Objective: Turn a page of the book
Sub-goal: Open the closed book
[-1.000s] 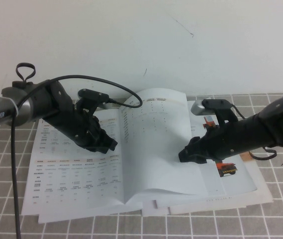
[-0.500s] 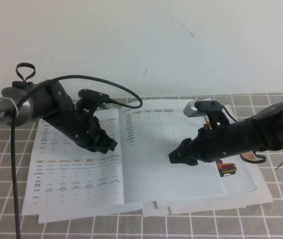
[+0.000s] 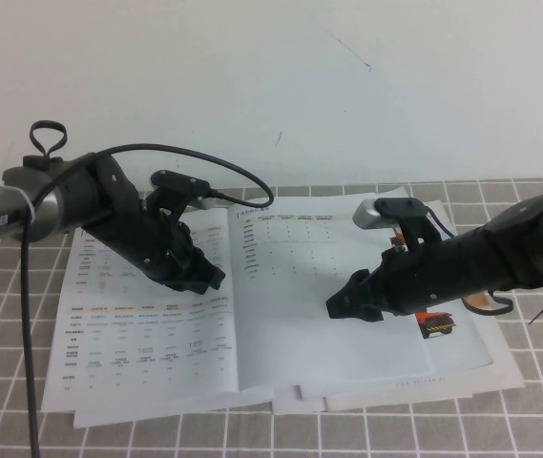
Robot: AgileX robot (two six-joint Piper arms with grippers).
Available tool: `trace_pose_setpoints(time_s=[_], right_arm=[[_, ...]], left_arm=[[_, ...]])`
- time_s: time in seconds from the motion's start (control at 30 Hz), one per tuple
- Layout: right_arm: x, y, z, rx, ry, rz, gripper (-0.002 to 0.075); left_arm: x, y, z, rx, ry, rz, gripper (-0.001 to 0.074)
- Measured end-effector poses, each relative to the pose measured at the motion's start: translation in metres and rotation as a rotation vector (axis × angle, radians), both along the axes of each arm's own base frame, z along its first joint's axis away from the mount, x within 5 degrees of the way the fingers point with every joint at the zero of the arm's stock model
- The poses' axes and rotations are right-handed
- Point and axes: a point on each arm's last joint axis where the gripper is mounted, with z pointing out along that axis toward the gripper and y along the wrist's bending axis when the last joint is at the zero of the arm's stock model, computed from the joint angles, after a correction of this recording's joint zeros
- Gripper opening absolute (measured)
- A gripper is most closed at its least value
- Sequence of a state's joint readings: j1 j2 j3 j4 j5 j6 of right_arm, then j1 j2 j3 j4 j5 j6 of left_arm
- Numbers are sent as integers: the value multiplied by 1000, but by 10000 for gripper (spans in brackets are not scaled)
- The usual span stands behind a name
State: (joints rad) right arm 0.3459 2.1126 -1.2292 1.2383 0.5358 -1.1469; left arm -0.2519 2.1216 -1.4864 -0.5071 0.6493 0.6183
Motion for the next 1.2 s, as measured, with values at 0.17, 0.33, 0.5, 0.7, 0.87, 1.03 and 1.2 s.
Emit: trace_pose_setpoints(time_s=[0.17,0.33,0.5,0.7,0.87,1.03,1.2], right_arm=[[7,-19,13,-37,-55,-26,335],[16,-49,32,-62,-79,-111,340],[14,-55,29,-75,-41,-95,369],[13,-53,19,-77,-11,-83,375],[14,-53,8,-84,15,-82,375],[13,-52,7,-68,33,-83,375],[13,-52,6,-63,35,-81,375]], left_arm=[[0,0,0,1,-1,-2,-4],[0,0,0,1,-1,-3,-4],[0,0,0,1,-1,-3,-4],[0,0,0,1,-1,-3,-4],[0,0,0,0,-1,-2,-4],[0,0,0,-1,-1,-2,-4],[0,0,0,-1,-1,-2,-4]])
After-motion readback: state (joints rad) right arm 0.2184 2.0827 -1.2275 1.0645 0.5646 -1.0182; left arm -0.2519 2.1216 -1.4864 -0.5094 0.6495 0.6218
